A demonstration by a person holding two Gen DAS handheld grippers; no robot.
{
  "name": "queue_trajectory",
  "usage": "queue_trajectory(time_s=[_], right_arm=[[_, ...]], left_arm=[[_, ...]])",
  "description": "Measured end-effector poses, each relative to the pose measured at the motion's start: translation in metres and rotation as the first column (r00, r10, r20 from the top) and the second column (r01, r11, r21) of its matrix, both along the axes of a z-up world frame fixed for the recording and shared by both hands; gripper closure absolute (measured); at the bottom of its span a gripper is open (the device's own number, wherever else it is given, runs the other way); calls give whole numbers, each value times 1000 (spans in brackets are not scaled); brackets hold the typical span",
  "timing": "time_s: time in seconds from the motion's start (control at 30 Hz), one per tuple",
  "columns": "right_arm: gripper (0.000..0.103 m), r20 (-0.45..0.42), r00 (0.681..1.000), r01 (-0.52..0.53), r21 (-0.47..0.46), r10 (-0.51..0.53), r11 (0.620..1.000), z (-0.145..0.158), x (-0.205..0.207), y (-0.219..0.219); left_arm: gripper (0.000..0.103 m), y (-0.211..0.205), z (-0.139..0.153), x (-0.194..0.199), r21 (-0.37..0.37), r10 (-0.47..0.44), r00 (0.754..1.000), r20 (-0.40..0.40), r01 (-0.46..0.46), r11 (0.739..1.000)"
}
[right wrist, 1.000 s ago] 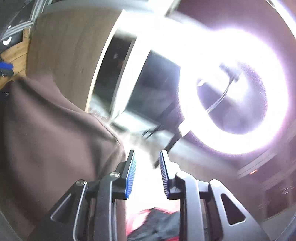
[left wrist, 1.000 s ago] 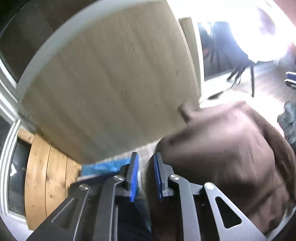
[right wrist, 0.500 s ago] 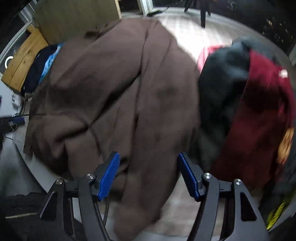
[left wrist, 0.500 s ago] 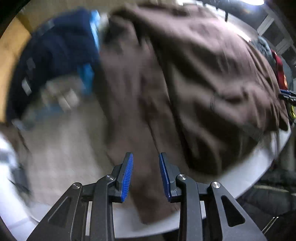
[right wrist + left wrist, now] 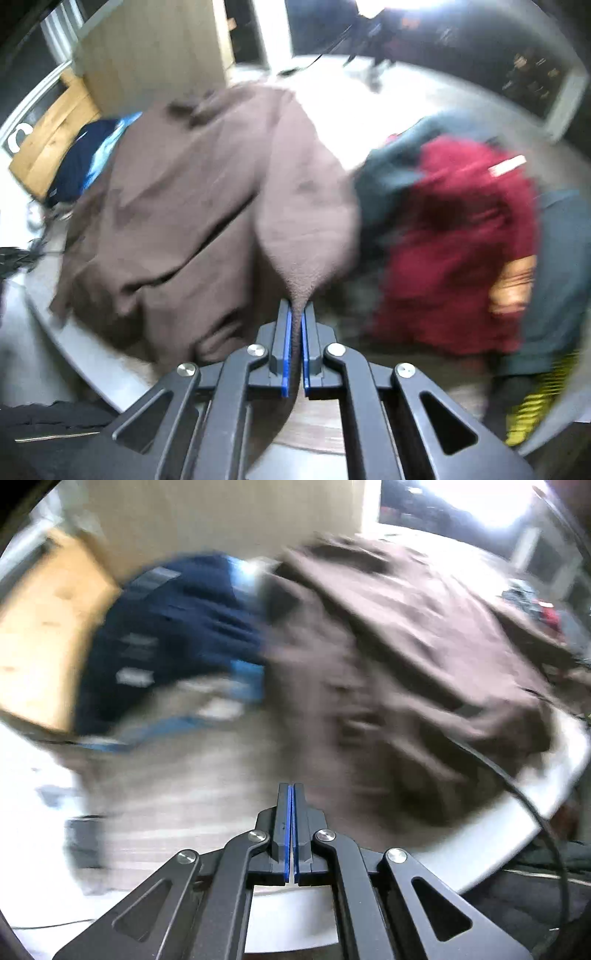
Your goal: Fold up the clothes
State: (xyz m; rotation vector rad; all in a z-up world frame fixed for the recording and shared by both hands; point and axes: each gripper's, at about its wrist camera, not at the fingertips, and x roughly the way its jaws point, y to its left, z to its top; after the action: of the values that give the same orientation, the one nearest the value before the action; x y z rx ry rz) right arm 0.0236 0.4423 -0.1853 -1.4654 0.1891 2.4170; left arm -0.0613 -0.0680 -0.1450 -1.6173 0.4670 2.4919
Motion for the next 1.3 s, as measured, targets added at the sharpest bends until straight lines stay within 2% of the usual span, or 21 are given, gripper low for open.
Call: queue_trajectory(time_s=[0.03,0.1,0.13,0.17,0.23,0.27,0.3,0.43,0.5,0.63,0.67,0.77,0.8,0.83,0.9,0.93,1.07,1.13,1.2,1.27,1.3], right_arm=[[97,8,998,55,96,-56,994,8,2,11],[84,43,990,124,228,-137,966,10,-1,26],[83,34,990,125,227,-136,966,16,3,25],[81,21,992,120,215,-128,969,23,8,21],[65,-12,1000,7,85,-6,996,25,12,-7],[48,-24,998,-51,19,52,999,23,12,-22],[43,-32,994,-105,-52,103,993,15,8,-39],[43,8,973,-224,-232,232,947,-41,-8,-103],[43,62,964,-242,-201,259,949,-66,-18,-122],[43,108,948,-286,-119,298,951,-88,-32,-138],[43,127,944,-295,-89,305,951,-92,-36,-138],[44,144,932,-314,-130,331,940,-101,-46,-134],[46,145,929,-319,-153,341,935,-103,-48,-133],[51,147,927,-324,-154,345,934,-103,-49,-133],[84,151,923,-332,-150,353,931,-102,-51,-133],[88,137,927,-323,-181,349,929,-99,-52,-129],[91,45,948,-285,-328,316,901,-74,-56,-107],[92,-17,958,-269,-399,286,876,-59,-56,-94],[92,-35,967,-245,-397,252,884,-44,-53,-84],[96,-33,974,-218,-375,222,901,-34,-51,-74],[97,-29,977,-206,-376,211,903,-33,-54,-70]], left_arm=[[103,-18,9,-1,-32,39,999,-20,-40,999],[103,-43,21,0,-2,82,996,-27,-83,997],[102,-48,25,1,24,83,996,-22,-82,996],[99,-44,22,5,56,57,998,-6,-56,997],[79,-23,4,21,133,-36,999,38,31,991],[76,-6,-2,32,162,-88,995,55,78,984],[76,12,-11,43,194,-141,987,76,124,973],[75,69,-51,63,274,-251,956,152,204,940],[75,90,-69,60,242,-268,949,165,225,944],[66,102,-87,56,44,-228,964,136,224,974],[64,98,-89,56,28,-217,967,135,215,976],[66,84,-96,57,95,-204,964,168,191,977],[75,82,-99,56,102,-197,965,176,181,978],[84,80,-100,55,117,-182,967,178,163,980],[95,76,-99,51,144,-138,975,174,113,983],[95,72,-93,50,134,-108,981,160,87,987],[95,29,-61,42,26,54,997,50,-56,998],[87,-4,-47,37,-50,160,987,-5,-160,986],[88,-37,-40,33,-110,267,963,-24,-268,957],[87,-28,-37,36,-33,228,974,-3,-228,973],[81,-19,-36,39,23,190,982,11,-190,982]])
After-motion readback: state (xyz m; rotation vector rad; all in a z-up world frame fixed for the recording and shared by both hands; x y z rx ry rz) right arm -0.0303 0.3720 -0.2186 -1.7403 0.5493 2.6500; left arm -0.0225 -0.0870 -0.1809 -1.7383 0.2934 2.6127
